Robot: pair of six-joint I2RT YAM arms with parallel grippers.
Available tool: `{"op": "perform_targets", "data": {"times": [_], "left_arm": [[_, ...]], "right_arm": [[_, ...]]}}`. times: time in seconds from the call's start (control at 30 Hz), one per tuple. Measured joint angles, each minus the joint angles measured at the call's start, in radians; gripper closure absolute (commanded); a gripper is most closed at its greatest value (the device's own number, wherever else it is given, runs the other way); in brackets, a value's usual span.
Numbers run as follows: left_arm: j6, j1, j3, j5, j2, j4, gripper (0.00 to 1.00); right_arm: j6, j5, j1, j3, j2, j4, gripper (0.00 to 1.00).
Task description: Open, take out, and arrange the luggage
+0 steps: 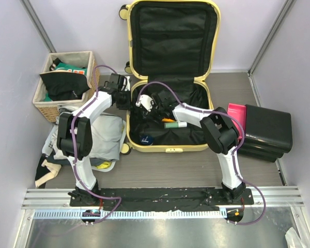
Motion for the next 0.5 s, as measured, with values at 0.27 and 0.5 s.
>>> {"op": "perform_targets", "data": {"times": [0.27, 0.5], "left_arm": [[-0.003, 0.006, 0.000, 0.010, 0.000, 0.003, 1.00], [-0.003, 0.014, 0.000, 0.015, 0.000, 0.005, 1.00]], "right_arm": [[-0.021, -0.017, 0.015, 0.075, 0.047, -0.028, 0.50], [-0.028, -0.059, 0.019, 0.117, 0.074, -0.031, 0.99]]}}
